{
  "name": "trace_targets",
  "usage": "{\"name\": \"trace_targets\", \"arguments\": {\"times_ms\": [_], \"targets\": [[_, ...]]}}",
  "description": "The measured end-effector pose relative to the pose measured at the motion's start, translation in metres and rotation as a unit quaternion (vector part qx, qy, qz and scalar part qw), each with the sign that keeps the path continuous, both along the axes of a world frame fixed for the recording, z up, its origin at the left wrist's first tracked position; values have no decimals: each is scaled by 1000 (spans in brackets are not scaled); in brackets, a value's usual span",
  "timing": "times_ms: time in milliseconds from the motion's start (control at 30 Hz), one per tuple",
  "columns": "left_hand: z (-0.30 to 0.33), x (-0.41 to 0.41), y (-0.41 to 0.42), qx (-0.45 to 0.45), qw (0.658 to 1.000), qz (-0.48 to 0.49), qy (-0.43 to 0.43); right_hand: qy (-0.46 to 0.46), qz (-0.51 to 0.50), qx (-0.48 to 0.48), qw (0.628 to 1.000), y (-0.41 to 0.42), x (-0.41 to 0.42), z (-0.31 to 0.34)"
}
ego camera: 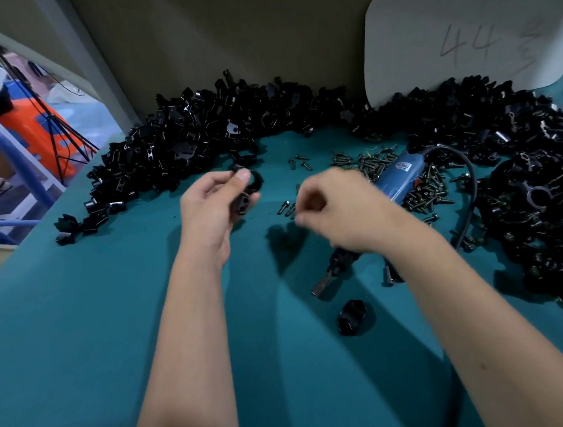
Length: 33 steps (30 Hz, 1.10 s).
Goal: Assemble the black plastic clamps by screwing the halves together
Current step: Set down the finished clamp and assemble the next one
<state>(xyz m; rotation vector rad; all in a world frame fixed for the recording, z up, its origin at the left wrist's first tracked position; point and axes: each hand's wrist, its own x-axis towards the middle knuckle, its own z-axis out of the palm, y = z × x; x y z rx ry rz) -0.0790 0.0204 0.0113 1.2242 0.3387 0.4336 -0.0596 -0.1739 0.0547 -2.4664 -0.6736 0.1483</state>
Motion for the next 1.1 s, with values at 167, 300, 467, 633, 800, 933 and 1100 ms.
{"name": "trace_targets", "arguments": {"times_ms": [167,300,467,633,800,933,1100], "targets": [[-5,5,-28,169,977,-129,-16,-20,-99,213,972,-25,13,-4],[-9,6,-38,193,967,-169,-7,-35,-76,218,972,-30,17,-8],[-10,5,-42,190,965,-179,-21,2,-50,263,964,-32,20,-12],[-7,3,-42,181,967,-175,-36,-89,-68,232,966,-23,20,-18],[-6,9,-31,117,990,-80,-22,-79,-130,256,955,-4,27,-18],[-5,11,-13,-57,997,52,1,-99,-36,13,994,21,46,-20],[-5,9,-9,-153,987,51,15,-95,96,-177,975,52,53,-26]]}}
